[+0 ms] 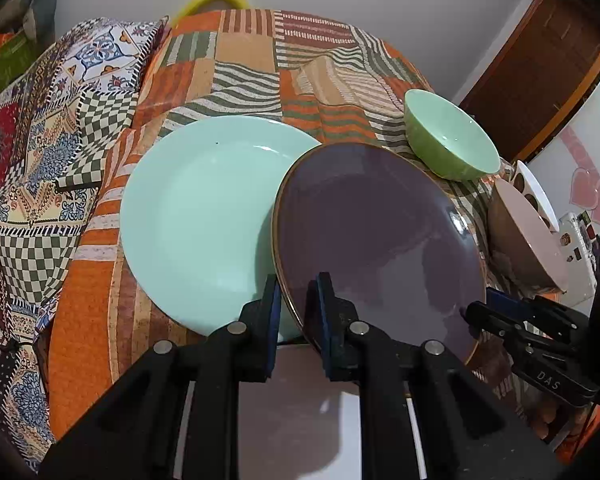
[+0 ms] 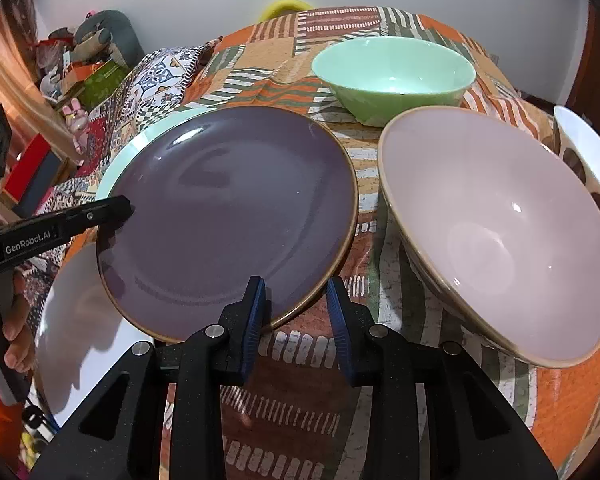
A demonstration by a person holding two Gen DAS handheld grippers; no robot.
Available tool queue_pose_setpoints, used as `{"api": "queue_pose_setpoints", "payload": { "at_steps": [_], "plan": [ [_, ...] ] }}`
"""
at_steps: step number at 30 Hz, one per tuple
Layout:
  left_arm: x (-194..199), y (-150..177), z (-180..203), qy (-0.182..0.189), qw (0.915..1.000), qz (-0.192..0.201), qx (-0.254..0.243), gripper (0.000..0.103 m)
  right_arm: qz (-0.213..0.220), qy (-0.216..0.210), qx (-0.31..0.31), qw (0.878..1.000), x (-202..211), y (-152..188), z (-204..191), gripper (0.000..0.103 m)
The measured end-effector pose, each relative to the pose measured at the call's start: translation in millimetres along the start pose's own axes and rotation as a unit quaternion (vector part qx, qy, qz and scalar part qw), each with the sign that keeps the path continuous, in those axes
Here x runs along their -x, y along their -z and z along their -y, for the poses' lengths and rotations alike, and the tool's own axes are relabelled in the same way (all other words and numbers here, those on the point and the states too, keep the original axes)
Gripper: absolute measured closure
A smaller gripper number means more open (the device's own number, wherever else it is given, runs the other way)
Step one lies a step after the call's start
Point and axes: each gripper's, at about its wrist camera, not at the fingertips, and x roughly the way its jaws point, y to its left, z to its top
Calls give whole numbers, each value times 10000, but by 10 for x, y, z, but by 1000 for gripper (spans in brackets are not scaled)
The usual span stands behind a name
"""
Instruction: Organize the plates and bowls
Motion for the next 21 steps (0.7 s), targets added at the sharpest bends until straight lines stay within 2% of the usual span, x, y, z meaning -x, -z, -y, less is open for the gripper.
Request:
{"api": "queue_pose_setpoints", "payload": {
  "at_steps": [8, 11, 13, 17, 19, 21],
  "plan": [
    [-135, -155, -53, 53, 9999, -84, 61, 83, 20, 107, -71, 9999, -67, -38, -5, 72],
    [-190, -218, -99, 85, 9998, -96, 139, 78, 34, 117, -120, 9999, -73, -26, -24, 69],
    [-215, -249, -108, 110, 9998, -83, 141, 78, 45, 132, -99, 9999, -91, -30, -52, 64],
    [-227, -289, -82, -28, 10000, 67, 39, 78, 60, 185, -44, 9998, -108, -31, -70, 61],
    [-216, -295, -73, -125, 9998, 167, -1, 79, 51, 222, -16, 9997, -101, -39, -56, 66],
    [-207, -295, -46, -133, 9997, 191, -94, 85, 52, 234, -65, 9997, -91, -42, -13, 74]
  ]
}}
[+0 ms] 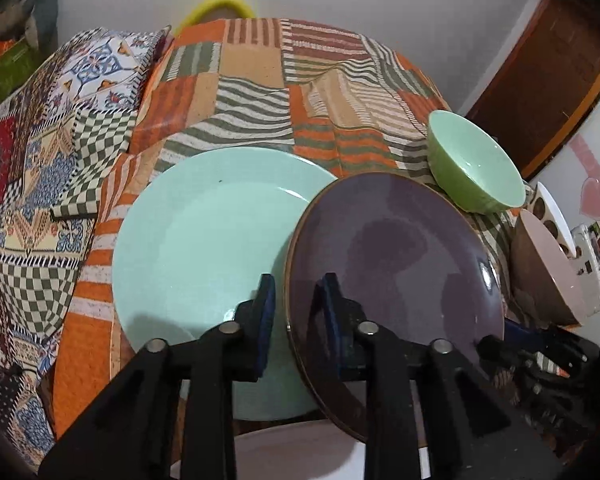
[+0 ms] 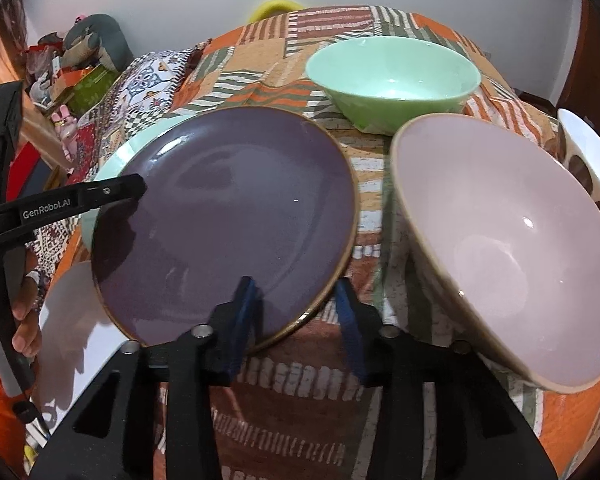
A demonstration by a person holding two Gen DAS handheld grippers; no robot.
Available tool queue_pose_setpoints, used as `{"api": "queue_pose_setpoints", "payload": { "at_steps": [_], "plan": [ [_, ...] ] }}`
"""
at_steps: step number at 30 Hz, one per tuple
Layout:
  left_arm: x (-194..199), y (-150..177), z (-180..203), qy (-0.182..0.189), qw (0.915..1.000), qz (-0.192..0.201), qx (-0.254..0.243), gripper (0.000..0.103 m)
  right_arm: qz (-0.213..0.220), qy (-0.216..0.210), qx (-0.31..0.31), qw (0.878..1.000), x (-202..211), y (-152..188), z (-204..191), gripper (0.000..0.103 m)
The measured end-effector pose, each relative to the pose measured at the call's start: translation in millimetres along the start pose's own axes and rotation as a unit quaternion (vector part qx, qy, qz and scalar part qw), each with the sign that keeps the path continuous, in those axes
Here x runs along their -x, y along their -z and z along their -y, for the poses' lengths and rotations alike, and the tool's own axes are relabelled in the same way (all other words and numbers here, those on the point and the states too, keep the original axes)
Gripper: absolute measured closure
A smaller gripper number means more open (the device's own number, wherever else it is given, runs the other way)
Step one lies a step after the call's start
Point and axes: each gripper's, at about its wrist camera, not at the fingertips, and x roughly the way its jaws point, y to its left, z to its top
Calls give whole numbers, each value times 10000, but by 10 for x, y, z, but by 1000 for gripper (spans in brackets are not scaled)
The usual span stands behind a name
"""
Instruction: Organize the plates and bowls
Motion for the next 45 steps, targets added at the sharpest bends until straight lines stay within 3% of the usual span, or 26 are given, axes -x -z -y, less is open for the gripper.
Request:
{"api": "queue_pose_setpoints", "payload": {
  "at_steps": [3, 16, 29, 45],
  "plan": [
    [24, 19, 53, -156, 9998, 53, -135, 85, -42, -128, -150, 9998, 10, -7, 54, 78],
    [385, 292, 163, -445, 9984, 167, -296, 84, 37, -401, -146, 9991, 161, 76, 27, 79],
    [874, 687, 387, -486, 9977, 402, -244, 83, 242, -540, -98, 9982, 533, 255, -3, 79],
    [1375, 1130, 1018, -360, 9964, 599, -481, 83, 582, -496, -56, 9971, 1105, 646, 236, 79]
  ]
}}
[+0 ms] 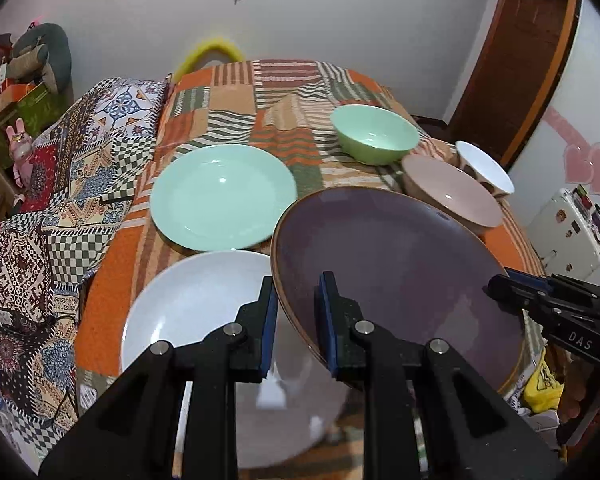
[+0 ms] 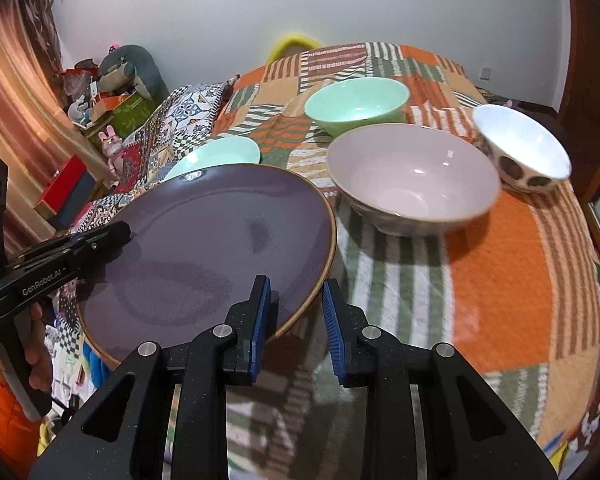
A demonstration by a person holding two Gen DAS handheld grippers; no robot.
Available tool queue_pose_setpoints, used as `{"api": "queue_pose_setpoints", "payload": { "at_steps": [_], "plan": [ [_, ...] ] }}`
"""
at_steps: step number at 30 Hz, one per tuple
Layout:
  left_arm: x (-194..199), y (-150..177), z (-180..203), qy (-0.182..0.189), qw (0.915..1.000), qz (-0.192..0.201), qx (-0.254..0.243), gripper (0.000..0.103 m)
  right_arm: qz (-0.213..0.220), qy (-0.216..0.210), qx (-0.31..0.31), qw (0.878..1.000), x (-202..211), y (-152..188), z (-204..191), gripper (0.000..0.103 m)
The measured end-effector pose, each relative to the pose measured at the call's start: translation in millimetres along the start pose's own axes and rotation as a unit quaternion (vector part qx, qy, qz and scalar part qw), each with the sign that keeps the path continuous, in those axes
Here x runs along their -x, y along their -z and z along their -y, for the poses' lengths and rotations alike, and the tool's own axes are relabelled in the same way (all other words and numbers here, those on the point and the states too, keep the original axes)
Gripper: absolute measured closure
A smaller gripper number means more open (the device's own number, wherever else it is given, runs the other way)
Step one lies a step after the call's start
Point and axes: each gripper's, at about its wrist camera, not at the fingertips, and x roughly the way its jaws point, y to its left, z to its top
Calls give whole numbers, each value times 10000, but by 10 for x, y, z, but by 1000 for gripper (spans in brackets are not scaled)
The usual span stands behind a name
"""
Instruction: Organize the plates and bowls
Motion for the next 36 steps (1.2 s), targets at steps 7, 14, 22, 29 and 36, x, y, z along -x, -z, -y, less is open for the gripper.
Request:
{"api": "queue_pose_setpoints", "payload": {
  "at_steps": [7, 14, 22, 29, 36],
  "plan": [
    [106, 110, 347, 102, 9997, -51, -201, 82, 113, 44, -140, 9998, 230, 188, 170, 79],
    [-15, 231, 633, 222, 9987, -294, -347, 81, 78, 142, -330, 9993, 308, 375, 405, 79],
    [-228, 290, 811, 259, 9972, -509, -476, 81, -1, 274, -504, 9984, 265, 516, 611, 79],
    [-441, 342, 800, 259, 9957, -768, -448, 80, -189, 281, -550, 9979, 155, 594, 688, 79],
    [-537, 415, 757, 323, 9942, -923, -457, 79, -235, 266, -502, 9981, 93, 635, 683, 79]
  ]
}}
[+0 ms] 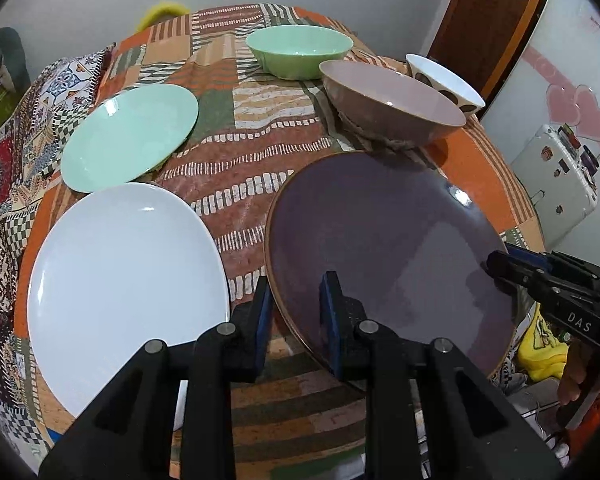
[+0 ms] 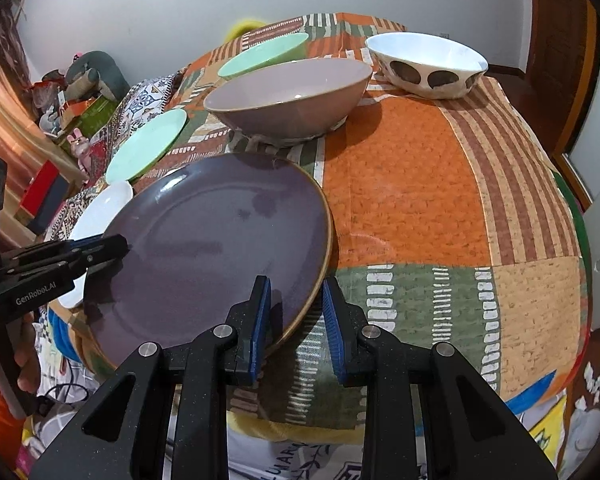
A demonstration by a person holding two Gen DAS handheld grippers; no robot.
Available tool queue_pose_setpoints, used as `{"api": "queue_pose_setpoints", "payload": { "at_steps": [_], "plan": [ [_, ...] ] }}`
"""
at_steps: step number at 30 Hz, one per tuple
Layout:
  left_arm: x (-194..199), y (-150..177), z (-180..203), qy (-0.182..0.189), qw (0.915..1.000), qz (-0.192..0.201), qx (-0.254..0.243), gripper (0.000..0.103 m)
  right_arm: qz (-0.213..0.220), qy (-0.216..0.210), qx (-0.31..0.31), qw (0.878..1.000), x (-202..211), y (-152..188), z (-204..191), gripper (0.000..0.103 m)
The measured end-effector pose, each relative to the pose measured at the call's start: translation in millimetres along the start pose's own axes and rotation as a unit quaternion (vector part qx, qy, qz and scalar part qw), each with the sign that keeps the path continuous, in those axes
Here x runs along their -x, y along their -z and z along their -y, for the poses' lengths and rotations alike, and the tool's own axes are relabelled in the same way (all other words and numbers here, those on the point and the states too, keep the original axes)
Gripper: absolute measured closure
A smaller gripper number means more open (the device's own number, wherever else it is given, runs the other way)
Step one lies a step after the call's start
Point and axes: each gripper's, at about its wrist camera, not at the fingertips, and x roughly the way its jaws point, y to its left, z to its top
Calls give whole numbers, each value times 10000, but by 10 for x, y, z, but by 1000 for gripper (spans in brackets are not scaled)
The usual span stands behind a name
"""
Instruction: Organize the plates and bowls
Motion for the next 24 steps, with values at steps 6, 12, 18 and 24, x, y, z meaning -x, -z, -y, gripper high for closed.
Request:
{"api": "queue_pose_setpoints", "payload": {
  "at_steps": [6, 12, 18, 24],
  "plan": [
    [-52, -7, -19, 83, 9999, -137, 36, 75, -70, -10, 117, 9999, 2, -4, -16, 79],
    [5, 1, 60, -203, 9996, -66, -210, 74, -51, 119, 226, 9997, 64, -51, -40, 77],
    [217, 3, 102, -287, 9986, 207, -389, 72, 224, 253, 230, 9992, 248, -144, -30, 56],
    [507, -10, -23, -387, 9974, 569, -217, 63, 574, 236, 404, 9973, 456, -286, -154, 52]
  ]
}}
